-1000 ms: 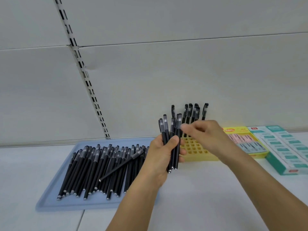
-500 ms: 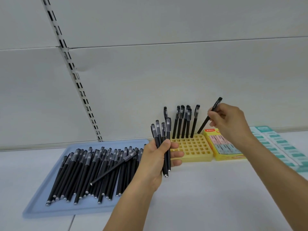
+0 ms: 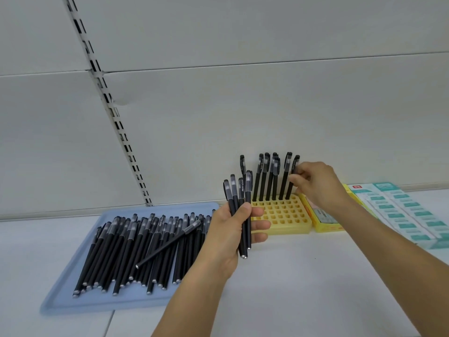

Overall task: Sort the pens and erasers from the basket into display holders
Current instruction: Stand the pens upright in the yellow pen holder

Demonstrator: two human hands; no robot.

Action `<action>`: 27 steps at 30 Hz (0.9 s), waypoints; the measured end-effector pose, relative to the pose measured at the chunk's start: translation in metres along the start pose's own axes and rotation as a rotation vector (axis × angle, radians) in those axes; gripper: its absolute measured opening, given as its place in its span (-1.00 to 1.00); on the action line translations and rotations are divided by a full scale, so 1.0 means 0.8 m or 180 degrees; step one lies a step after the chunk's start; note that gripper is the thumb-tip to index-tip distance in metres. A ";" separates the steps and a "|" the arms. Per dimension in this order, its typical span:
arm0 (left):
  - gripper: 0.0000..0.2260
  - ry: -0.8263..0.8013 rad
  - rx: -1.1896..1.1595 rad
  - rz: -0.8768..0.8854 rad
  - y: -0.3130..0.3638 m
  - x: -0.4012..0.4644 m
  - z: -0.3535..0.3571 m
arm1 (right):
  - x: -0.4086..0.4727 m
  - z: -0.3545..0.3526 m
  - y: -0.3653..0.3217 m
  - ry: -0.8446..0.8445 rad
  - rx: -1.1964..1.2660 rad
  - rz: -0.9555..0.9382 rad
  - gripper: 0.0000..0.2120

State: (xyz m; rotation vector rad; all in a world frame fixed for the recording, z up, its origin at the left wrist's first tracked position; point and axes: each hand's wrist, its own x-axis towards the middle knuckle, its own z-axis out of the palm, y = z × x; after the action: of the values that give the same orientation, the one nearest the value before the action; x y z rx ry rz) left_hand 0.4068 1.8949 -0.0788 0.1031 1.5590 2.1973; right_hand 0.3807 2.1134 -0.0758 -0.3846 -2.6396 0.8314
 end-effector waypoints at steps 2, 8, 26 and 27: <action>-0.85 0.0009 0.0009 0.0015 0.002 -0.001 -0.001 | -0.007 -0.005 -0.004 0.0196 -0.0299 0.0215 -0.75; -0.81 -0.0327 0.0112 0.0040 0.000 -0.007 0.006 | -0.062 -0.001 -0.067 -0.0173 0.1317 0.0084 -0.80; -0.81 -0.0092 -0.0002 0.0026 -0.004 -0.011 -0.004 | -0.014 -0.031 0.000 0.0718 0.0421 -0.0125 -0.81; -0.81 -0.0090 -0.0015 0.0017 -0.004 -0.012 -0.004 | -0.012 -0.028 0.002 0.0668 0.0420 -0.0124 -0.81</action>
State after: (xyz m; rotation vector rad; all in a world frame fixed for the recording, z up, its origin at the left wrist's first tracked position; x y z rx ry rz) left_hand 0.4152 1.8888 -0.0809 0.1363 1.5401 2.1940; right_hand 0.3984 2.1229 -0.0617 -0.3634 -2.3777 0.8952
